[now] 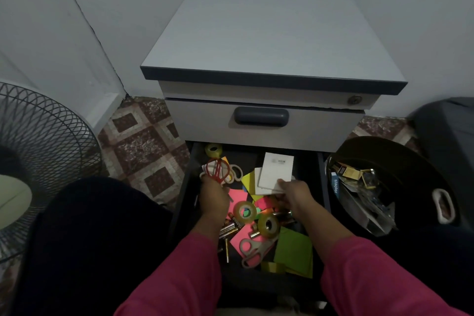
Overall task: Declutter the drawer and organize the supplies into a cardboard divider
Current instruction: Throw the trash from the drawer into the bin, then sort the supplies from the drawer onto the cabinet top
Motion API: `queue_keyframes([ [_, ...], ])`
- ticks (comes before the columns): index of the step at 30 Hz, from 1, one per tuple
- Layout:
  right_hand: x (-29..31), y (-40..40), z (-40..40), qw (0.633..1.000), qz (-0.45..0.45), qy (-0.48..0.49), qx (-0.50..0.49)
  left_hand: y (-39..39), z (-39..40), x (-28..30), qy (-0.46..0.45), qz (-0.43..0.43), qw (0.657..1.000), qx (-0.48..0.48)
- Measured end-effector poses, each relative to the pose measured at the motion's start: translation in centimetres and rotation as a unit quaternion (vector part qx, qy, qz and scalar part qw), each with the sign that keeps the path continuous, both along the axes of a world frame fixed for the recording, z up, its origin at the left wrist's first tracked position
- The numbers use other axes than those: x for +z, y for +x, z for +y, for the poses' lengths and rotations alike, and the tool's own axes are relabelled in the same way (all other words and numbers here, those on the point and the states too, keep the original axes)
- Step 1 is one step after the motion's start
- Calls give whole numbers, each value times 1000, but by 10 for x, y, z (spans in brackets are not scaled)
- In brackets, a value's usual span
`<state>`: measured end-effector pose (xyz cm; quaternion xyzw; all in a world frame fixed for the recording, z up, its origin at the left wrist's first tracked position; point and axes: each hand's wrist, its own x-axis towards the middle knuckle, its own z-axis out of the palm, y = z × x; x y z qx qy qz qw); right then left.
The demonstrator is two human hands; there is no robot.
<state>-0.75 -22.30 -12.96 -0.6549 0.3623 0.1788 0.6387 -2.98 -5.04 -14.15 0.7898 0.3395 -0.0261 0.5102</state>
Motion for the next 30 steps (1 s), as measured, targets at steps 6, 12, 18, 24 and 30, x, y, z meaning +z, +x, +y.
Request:
queue_keyframes([
  [6,-1,-7,2,999,-14,-24,39,5,-4,3,-7,40,995,91],
  [12,12,-16,0,997,-29,-20,65,4,3,21,37,125,990,-53],
  [18,42,-34,-1,988,-85,-18,125,-22,-3,44,58,112,988,-92],
  [24,89,-55,3,971,-196,-15,134,-51,-27,103,-60,-129,984,107],
  [30,182,-55,6,917,-392,-70,30,-38,-23,194,-18,-383,923,0],
])
